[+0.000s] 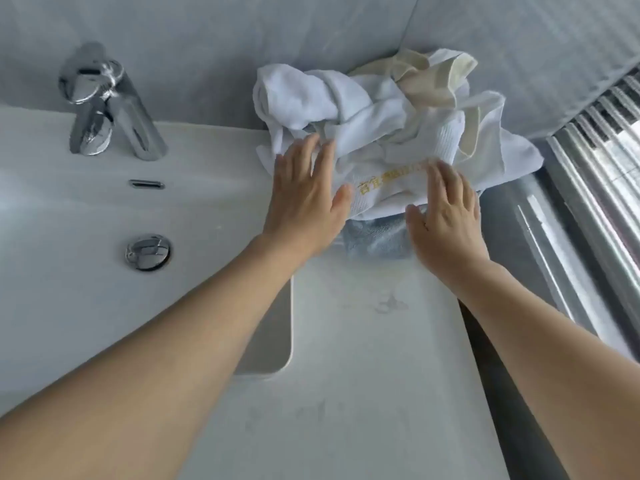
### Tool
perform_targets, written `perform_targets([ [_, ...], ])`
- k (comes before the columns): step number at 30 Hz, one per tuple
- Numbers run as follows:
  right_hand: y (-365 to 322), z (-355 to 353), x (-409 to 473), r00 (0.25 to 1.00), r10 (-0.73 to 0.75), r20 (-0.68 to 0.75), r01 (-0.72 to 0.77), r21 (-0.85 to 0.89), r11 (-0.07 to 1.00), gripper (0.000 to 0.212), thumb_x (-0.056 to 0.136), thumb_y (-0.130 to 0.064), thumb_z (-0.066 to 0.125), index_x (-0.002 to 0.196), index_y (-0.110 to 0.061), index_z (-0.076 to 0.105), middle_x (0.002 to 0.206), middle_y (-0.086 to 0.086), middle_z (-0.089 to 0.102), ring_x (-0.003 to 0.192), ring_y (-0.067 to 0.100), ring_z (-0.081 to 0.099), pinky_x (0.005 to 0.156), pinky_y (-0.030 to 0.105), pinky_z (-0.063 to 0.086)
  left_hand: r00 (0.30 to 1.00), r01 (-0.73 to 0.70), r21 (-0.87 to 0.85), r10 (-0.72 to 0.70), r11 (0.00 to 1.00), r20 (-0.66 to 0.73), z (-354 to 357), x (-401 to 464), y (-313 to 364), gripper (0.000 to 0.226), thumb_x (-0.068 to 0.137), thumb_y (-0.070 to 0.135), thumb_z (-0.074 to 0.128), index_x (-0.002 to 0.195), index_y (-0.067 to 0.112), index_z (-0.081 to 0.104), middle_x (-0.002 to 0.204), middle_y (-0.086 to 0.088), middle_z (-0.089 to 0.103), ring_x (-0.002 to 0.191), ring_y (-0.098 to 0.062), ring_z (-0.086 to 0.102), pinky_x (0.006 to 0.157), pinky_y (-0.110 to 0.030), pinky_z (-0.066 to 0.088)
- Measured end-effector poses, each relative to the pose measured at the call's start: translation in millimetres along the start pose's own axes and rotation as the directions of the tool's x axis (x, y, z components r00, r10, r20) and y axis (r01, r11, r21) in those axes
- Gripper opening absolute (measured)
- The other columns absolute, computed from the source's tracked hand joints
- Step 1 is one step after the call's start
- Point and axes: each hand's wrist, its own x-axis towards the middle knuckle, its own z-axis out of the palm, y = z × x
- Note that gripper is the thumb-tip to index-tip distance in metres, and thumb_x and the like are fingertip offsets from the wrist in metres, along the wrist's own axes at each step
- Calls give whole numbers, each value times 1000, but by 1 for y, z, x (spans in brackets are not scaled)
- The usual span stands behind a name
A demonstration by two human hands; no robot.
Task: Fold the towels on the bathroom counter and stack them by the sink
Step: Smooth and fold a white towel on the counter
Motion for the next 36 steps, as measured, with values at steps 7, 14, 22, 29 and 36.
perform_targets([
  [7, 17, -18, 62, 968, -156, -197, 169, 50, 984, 60, 92, -26, 48, 146, -6, 33, 154, 17, 26, 140, 36, 25, 116, 48, 19, 957, 135, 32, -122, 990, -263, 13, 41, 22, 58, 88, 24, 56, 141, 3, 45, 152, -26, 28, 142, -48, 23, 114, -58, 21],
  [14, 11, -23, 118, 986, -96, -134, 115, 143, 983, 80, 88, -30, 50, 154, -11, 10, 161, 16, 2, 148, 33, 8, 119, 46, 14, 941, 295, 55, -280, 954, -191, 19, 77, 17, 65, 91, 36, 55, 149, 16, 32, 162, -14, 9, 150, -40, 1, 116, -64, 7],
  [22, 8, -9, 172, 992, 10, -130, 14, 182, 983, 102, 75, -37, 59, 156, -18, -1, 153, 7, 24, 139, 29, 25, 116, 38, 14, 865, 457, -46, -456, 888, -212, 30, 115, 1, 83, 72, 72, 67, 136, 23, 50, 128, -10, 48, 122, -32, 42, 90, -43, 32],
  [29, 13, -7, 185, 975, -44, -217, 43, -7, 999, 52, 79, -58, 59, 115, -20, 54, 123, 12, 44, 113, 36, 39, 95, 36, 25, 893, 343, -190, -382, 920, -239, 29, 123, 1, 43, 78, 48, 74, 104, 18, 60, 130, -6, 46, 130, -30, 41, 113, -56, 21],
  [36, 7, -16, 169, 932, -90, -350, 144, 130, 981, 53, 88, -41, 50, 135, -18, 51, 132, 10, 46, 116, 31, 45, 102, 36, 33, 872, 19, -460, -239, 888, -427, 8, 110, 0, 31, 95, 26, 60, 103, -4, 59, 109, -9, 62, 106, -35, 55, 95, -57, 41],
])
